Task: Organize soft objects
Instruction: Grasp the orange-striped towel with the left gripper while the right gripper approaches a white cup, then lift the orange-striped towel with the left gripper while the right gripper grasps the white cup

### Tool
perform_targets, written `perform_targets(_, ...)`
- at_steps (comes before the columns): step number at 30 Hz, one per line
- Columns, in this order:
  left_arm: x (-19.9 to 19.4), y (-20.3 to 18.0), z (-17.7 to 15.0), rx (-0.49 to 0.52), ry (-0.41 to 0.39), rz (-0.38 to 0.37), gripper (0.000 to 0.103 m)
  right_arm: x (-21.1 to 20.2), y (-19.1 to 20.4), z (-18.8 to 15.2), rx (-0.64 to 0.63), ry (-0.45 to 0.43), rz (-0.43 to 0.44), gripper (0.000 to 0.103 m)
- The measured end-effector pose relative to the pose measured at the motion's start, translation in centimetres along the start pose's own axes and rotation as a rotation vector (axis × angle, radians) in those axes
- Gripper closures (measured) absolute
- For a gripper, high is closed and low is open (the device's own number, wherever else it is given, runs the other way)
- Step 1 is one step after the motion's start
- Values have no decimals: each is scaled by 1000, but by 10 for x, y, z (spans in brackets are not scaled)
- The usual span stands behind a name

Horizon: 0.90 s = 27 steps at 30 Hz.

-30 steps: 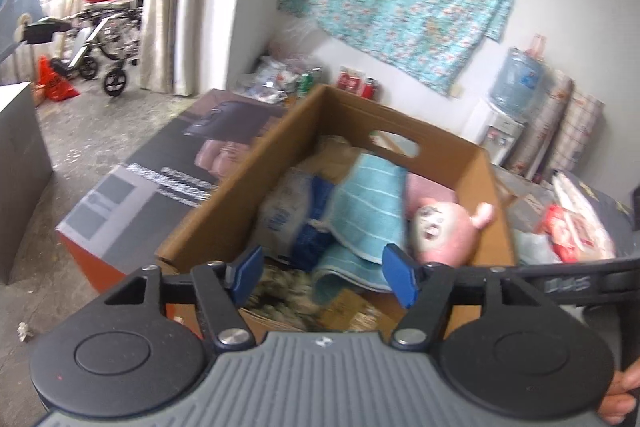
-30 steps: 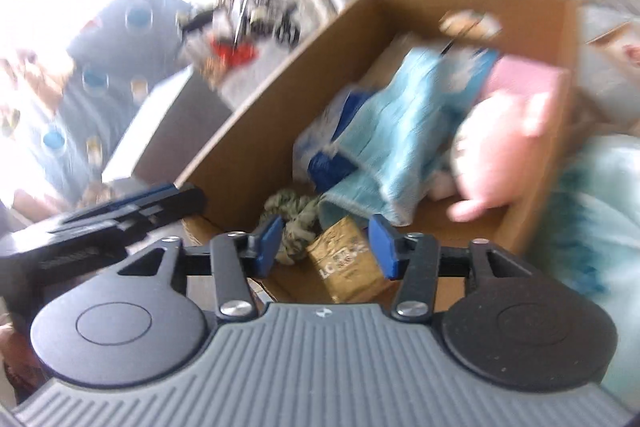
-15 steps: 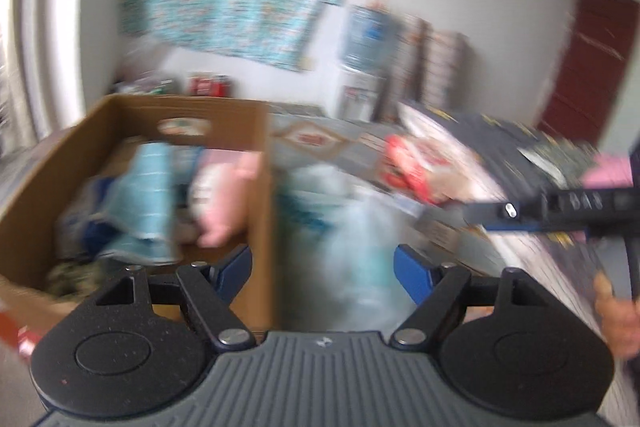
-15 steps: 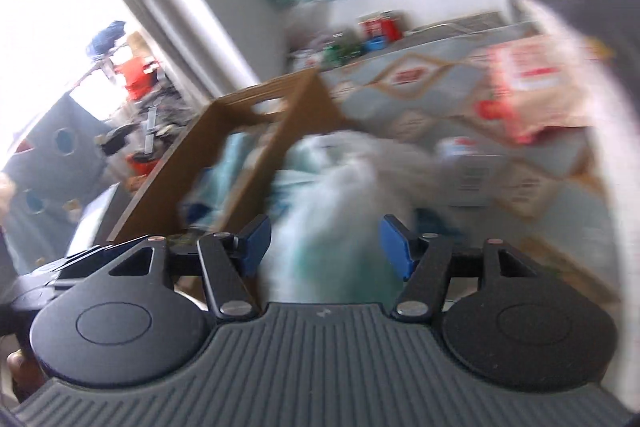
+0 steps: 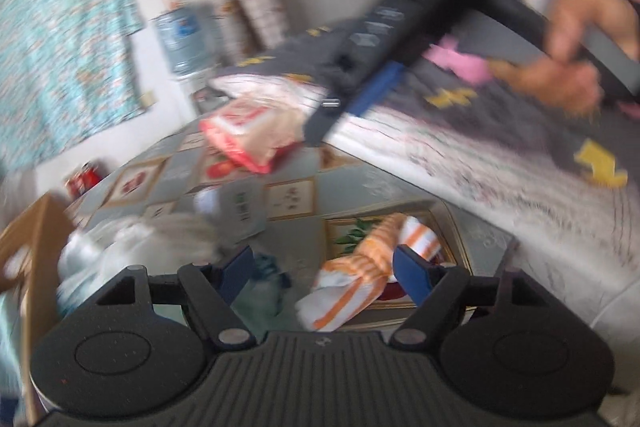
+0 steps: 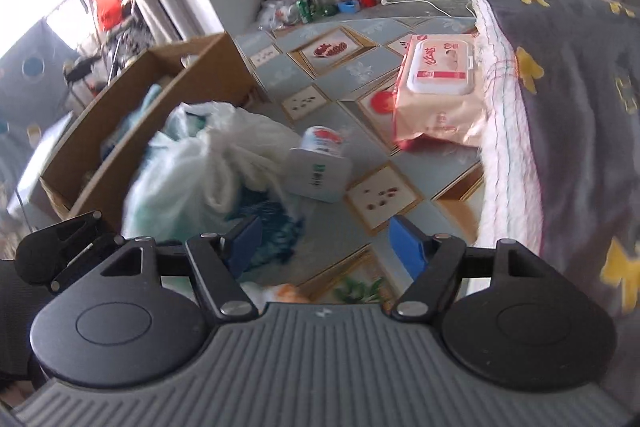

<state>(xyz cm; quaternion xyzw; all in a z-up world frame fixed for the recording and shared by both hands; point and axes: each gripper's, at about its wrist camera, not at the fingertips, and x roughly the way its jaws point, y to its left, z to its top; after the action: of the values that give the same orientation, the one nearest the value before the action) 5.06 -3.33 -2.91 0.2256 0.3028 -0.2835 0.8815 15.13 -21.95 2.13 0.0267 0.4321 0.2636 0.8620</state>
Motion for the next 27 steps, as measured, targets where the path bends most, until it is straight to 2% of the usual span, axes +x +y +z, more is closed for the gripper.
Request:
perform_targets(3,25,-16,2,83,21,-45,25,16,1,9,-107,-1,11,32)
perform_targets(7,55,-35,-2,189,66,-57,28,38,18,23,-334,-10,24,30)
perform_targets(12,77,-42,-7,187,105,-72,31,74,46,34,-569,20,44,30)
perform_targets(15,84,-48,-12,209,92,-26,36,95,55,36,-640,42,45,30)
perform_targets(18,87,-43,-13,193,80,-5,43,107,54,37,-647,54,50,30)
perform_targets(21,83,-34,-12,155,69,-8,48,107,45,40,-582,42,73,30)
perform_targets(27,78,-19,-12,81,65,-9,54,56,16,40,-366,-68,101,30)
